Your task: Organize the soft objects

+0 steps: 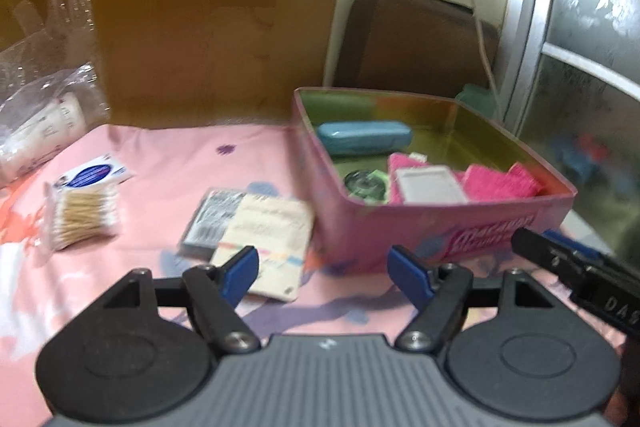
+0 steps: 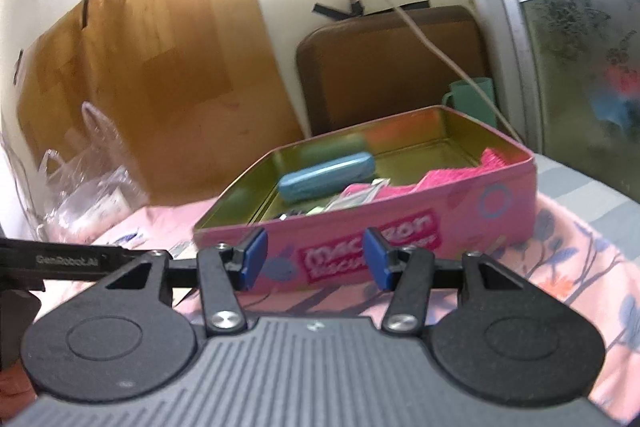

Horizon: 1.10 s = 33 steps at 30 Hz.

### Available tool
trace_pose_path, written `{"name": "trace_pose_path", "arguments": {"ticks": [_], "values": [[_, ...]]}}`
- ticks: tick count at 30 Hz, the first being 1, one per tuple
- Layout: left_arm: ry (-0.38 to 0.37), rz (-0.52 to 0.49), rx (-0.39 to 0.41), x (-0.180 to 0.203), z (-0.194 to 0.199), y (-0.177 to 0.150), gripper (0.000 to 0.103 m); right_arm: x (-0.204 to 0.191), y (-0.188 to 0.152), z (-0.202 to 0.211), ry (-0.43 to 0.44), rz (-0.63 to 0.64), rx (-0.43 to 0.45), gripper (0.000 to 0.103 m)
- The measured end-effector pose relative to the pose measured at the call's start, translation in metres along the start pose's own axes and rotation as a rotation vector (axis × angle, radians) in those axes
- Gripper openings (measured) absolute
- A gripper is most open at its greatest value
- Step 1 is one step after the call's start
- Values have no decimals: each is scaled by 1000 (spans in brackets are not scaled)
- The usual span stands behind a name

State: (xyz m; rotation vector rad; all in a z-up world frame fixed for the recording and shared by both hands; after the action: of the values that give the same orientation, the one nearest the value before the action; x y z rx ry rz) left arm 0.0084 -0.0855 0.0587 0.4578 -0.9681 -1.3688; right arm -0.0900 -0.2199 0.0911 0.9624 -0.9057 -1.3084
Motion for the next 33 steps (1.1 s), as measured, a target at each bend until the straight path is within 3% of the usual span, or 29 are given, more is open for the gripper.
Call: {"name": "trace_pose_path", "arguments": {"ticks": [10, 33], "values": [[105, -37, -23, -24, 2, -20, 74, -15, -1, -2, 7, 4, -42, 56], [207, -89, 7, -64, 2, -31, 80, -42, -7, -10, 55, 56, -107, 56]]}}
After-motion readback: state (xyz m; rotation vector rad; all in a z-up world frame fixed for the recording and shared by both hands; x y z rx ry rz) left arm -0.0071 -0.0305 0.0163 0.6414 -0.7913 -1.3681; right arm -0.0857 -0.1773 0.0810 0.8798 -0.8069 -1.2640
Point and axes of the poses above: each gripper's, at about its wrist camera, not at the fingertips, and z roughly against the way its jaws point, x to its right, y to its top, the point moved 1 cm from there along -z, roughly the way its jaws point, and after that the axes turned 11 degrees about z, right-handed, at the moved point
